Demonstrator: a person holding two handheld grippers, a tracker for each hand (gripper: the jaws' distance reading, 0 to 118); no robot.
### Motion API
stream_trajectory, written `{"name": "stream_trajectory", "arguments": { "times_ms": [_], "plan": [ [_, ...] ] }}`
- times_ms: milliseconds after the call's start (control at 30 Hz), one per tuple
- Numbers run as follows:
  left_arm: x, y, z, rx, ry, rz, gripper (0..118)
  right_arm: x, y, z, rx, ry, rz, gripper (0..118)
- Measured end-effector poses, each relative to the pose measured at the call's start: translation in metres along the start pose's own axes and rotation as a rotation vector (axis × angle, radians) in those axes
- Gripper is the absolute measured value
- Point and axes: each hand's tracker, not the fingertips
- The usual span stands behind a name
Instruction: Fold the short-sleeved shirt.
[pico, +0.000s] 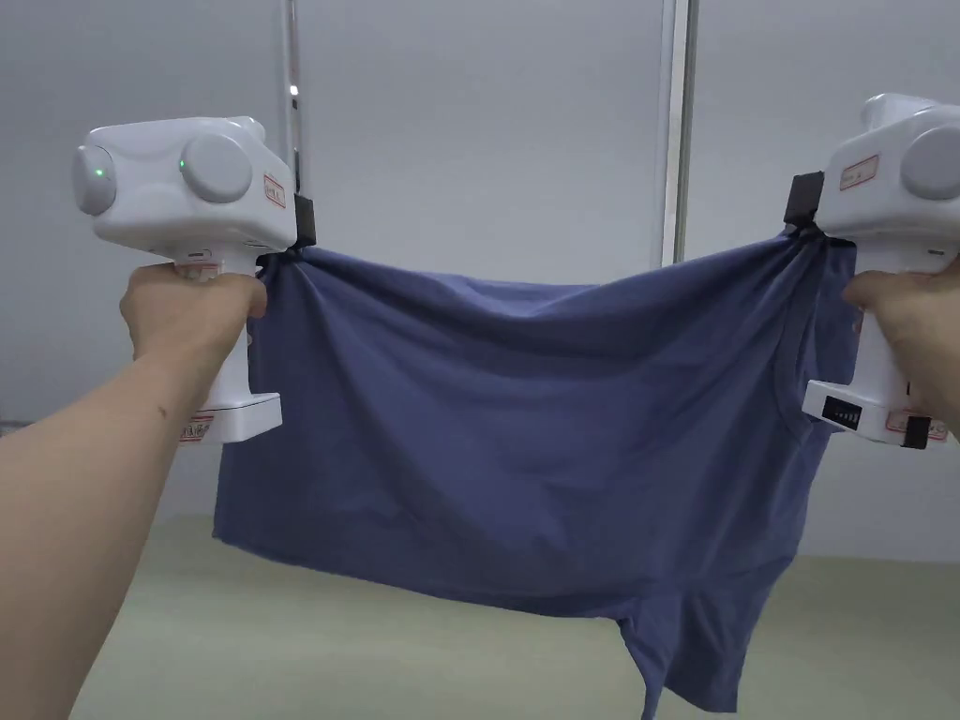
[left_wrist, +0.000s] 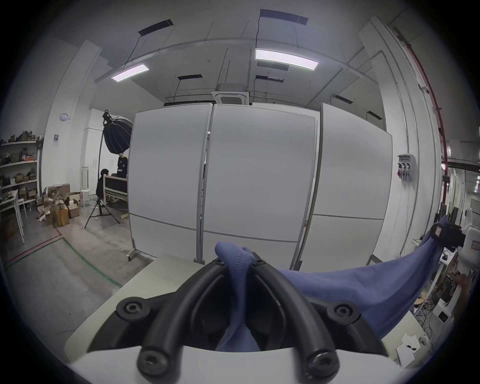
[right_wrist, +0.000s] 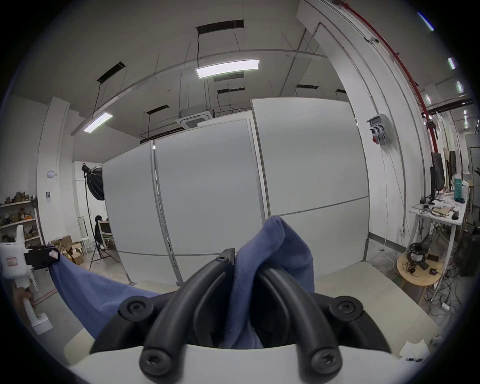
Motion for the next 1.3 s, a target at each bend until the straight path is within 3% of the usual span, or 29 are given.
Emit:
{"name": "stream_trajectory", "arguments": {
  "times_ms": [267, 333, 400, 433, 500, 633, 700, 833, 900, 1033, 1167, 1233, 1300],
  "plan": [
    [-0.016, -0.155, -0.052, -0.208, -0.070, 0.000, 9, 0.038, -0.153, 0.003, -0.143, 0.059, -0.004, 10],
    [-0.023, -0.206, -0.055, -0.273, -0.072, -0.042, 9, 0.044, -0.205, 0.021, -0.204, 0.030, 0.058, 10],
    [-0.030, -0.256, -0.047, -0.323, -0.127, -0.016, 9, 0.052, -0.250, 0.046, -0.266, 0.049, 0.013, 10],
    [-0.033, -0.282, -0.041, -0.367, -0.140, -0.013, 9, 0.058, -0.276, 0.062, -0.268, 0.100, -0.049, 10],
    [-0.041, -0.330, -0.022, -0.423, -0.169, 0.024, 9, 0.061, -0.316, 0.093, -0.358, 0.072, -0.044, 10],
    [-0.063, -0.405, 0.038, -0.455, -0.192, 0.056, 9, 0.056, -0.363, 0.179, -0.372, 0.090, 0.024, 10],
    [-0.075, -0.434, 0.064, -0.536, -0.185, 0.055, 9, 0.058, -0.382, 0.212, -0.414, 0.110, 0.020, 10],
    [-0.097, -0.480, 0.118, -0.596, -0.178, 0.089, 9, 0.065, -0.425, 0.268, -0.565, 0.109, 0.007, 10],
    [-0.106, -0.500, 0.136, -0.642, -0.136, 0.094, 9, 0.071, -0.450, 0.280, -0.658, 0.088, 0.053, 10],
    [-0.117, -0.532, 0.155, -0.784, -0.133, 0.091, 9, 0.084, -0.500, 0.289, -0.820, 0.067, 0.049, 10],
    [-0.115, -0.546, 0.171, -0.847, -0.150, 0.009, 9, 0.083, -0.529, 0.296, -0.954, 0.085, 0.111, 10],
    [-0.112, -0.548, 0.177, -0.909, -0.158, 0.045, 9, 0.083, -0.539, 0.297, -0.994, 0.087, 0.089, 10],
    [-0.116, -0.552, 0.181, -0.932, -0.163, 0.089, 10, 0.094, -0.549, 0.296, -0.959, 0.095, 0.088, 21]
  ]
}}
